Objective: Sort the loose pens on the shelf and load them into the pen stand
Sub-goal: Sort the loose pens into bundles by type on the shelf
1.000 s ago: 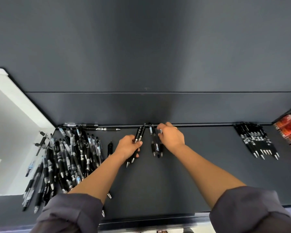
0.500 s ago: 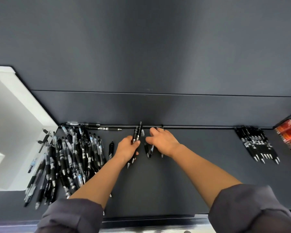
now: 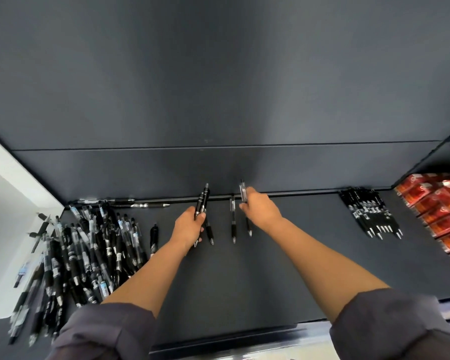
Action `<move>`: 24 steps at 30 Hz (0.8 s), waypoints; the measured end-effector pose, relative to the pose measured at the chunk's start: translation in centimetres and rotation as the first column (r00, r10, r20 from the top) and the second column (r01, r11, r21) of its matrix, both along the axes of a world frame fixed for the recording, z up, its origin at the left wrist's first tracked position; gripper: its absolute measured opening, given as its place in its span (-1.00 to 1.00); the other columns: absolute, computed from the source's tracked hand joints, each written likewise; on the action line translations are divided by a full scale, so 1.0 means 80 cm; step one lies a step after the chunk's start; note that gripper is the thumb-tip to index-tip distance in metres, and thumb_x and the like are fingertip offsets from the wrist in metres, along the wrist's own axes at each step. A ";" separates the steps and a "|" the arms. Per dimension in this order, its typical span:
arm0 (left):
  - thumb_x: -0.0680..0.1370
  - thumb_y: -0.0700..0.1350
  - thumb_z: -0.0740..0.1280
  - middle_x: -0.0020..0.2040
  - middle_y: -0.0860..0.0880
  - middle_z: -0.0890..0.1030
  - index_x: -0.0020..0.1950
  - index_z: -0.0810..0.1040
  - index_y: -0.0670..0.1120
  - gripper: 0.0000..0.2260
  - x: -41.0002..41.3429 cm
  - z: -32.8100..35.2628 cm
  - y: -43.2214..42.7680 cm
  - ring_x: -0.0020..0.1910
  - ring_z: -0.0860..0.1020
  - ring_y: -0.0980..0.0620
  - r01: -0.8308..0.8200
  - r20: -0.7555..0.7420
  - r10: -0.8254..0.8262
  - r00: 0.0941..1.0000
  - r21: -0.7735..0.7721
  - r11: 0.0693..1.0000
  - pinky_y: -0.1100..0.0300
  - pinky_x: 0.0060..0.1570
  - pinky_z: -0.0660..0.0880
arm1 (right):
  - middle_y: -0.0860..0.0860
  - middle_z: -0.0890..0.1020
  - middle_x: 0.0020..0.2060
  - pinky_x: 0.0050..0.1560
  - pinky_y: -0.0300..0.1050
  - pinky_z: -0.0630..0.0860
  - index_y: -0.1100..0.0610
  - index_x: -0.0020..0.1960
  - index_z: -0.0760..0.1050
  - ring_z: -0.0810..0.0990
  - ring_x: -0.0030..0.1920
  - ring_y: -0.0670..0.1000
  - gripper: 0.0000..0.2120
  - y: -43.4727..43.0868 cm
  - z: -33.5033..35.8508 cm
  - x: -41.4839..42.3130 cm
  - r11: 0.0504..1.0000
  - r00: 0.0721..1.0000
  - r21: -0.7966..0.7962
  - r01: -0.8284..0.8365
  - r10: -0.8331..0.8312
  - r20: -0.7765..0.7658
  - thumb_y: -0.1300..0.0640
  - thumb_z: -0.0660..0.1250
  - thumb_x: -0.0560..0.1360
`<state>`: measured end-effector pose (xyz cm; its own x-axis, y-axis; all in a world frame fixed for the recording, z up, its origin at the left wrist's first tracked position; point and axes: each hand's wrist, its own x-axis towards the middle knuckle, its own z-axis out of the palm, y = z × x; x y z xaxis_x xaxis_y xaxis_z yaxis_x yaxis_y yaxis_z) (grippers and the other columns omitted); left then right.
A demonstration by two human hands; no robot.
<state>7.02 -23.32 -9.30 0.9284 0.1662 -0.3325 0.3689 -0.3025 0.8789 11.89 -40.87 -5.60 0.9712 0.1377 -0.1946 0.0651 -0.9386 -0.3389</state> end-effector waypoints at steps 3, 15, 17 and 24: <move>0.63 -0.13 0.14 -0.13 -0.02 0.44 0.01 0.37 -0.13 -0.91 0.001 0.000 0.001 -0.17 0.49 -0.01 -0.018 0.000 0.018 1.000 0.001 1.000 0.09 -0.28 0.52 | 0.24 0.55 0.11 -0.05 -0.02 0.46 0.26 0.16 0.37 0.55 0.10 0.25 -0.71 0.001 -0.015 -0.003 0.986 0.979 0.048 0.157 -0.149 -0.137 0.10 0.29 0.54; 0.63 -0.14 0.13 0.07 -0.13 0.50 0.17 0.41 -0.22 -0.81 0.009 -0.002 -0.002 -0.03 0.50 -0.03 -0.012 -0.031 0.009 0.999 -0.087 0.996 0.06 -0.18 0.52 | 0.21 0.53 0.11 0.01 0.10 0.60 0.25 0.23 0.42 0.65 -0.07 0.23 -0.72 0.035 -0.028 -0.002 0.926 0.926 0.205 0.317 -0.256 -0.277 0.34 0.19 0.52; 0.63 -0.15 0.13 0.06 -0.13 0.50 0.15 0.40 -0.22 -0.82 0.010 -0.001 -0.003 -0.04 0.51 -0.03 -0.010 -0.028 0.007 1.000 -0.097 0.995 0.10 -0.20 0.51 | 0.22 0.52 0.15 0.03 0.11 0.59 0.26 0.24 0.41 0.63 -0.03 0.24 -0.70 0.048 -0.030 -0.001 0.935 0.935 0.206 0.288 -0.228 -0.272 0.35 0.20 0.52; 0.63 -0.16 0.13 0.04 -0.13 0.52 0.09 0.38 -0.19 -0.88 0.005 -0.001 0.005 -0.16 0.55 0.01 -0.017 -0.029 0.014 0.999 -0.124 0.992 0.16 -0.26 0.51 | 0.18 0.53 0.18 0.01 -0.07 0.48 0.16 0.25 0.45 0.54 0.16 0.21 -0.69 0.082 -0.032 -0.001 0.973 0.964 0.082 0.217 -0.201 -0.173 0.30 0.18 0.52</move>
